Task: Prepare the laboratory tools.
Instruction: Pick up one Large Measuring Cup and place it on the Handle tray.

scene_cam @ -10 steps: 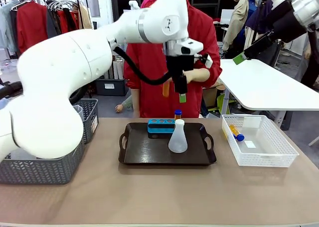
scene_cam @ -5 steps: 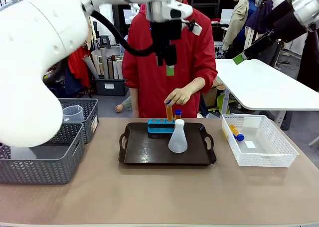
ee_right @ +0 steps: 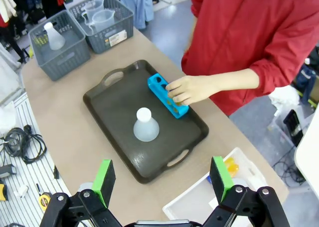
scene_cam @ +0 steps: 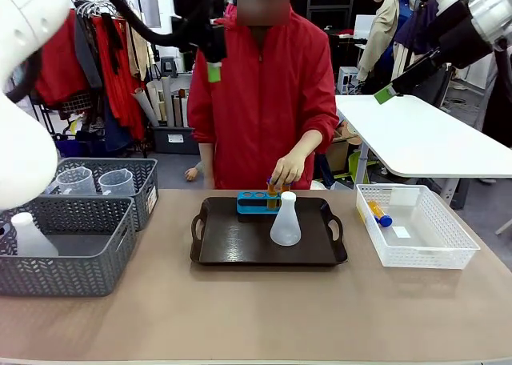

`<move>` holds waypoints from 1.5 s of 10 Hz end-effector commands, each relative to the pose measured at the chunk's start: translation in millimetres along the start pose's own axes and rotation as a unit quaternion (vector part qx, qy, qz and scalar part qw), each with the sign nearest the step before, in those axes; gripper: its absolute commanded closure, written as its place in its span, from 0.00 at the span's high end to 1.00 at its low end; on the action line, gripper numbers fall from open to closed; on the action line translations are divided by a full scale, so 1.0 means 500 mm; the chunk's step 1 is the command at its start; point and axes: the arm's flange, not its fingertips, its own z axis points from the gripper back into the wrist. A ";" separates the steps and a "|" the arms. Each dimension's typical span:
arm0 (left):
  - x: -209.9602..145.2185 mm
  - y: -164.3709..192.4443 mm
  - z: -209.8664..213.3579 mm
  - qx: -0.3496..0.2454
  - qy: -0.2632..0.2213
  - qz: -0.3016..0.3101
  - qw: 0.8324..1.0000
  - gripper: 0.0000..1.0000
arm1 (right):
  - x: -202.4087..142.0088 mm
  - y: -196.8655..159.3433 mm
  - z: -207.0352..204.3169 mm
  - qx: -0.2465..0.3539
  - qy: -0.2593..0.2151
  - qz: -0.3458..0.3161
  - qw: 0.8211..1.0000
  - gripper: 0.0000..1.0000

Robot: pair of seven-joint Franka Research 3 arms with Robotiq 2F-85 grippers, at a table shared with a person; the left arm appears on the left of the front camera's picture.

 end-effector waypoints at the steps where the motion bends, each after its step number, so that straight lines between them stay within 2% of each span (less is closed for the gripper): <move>1: -0.223 -0.021 -0.146 0.006 -0.003 0.087 0.996 1.00 | 0.000 -0.002 0.000 0.008 -0.007 0.001 1.000 1.00; 3: -0.306 0.032 -0.203 0.010 0.010 0.162 0.987 1.00 | 0.000 -0.002 0.000 0.008 -0.007 0.001 1.000 1.00; 5: -0.392 0.074 -0.253 -0.017 0.000 0.232 0.972 1.00 | 0.000 -0.002 0.000 0.008 -0.007 0.001 1.000 1.00; 7: -0.464 0.088 -0.320 -0.019 0.031 0.279 0.960 1.00 | 0.000 -0.002 0.000 0.008 -0.007 0.001 1.000 1.00; 9: -0.518 0.101 -0.374 -0.031 0.047 0.303 0.951 1.00 | 0.000 -0.002 0.000 0.008 -0.007 0.001 1.000 1.00; 11: -0.571 0.107 -0.444 -0.012 0.095 0.333 0.938 1.00 | 0.000 -0.002 0.000 0.008 -0.007 0.001 1.000 1.00; 13: -0.605 0.110 -0.486 0.002 0.078 0.337 0.938 1.00 | 0.000 -0.002 0.000 0.008 -0.007 0.001 1.000 1.00; 14: -0.197 0.384 -0.130 -0.017 0.101 0.323 0.941 1.00 | 0.000 -0.002 0.000 0.008 -0.007 0.001 1.000 1.00; 15: -0.197 0.384 -0.130 -0.017 0.101 0.323 0.941 1.00 | 0.000 -0.002 0.000 0.008 -0.007 0.001 1.000 1.00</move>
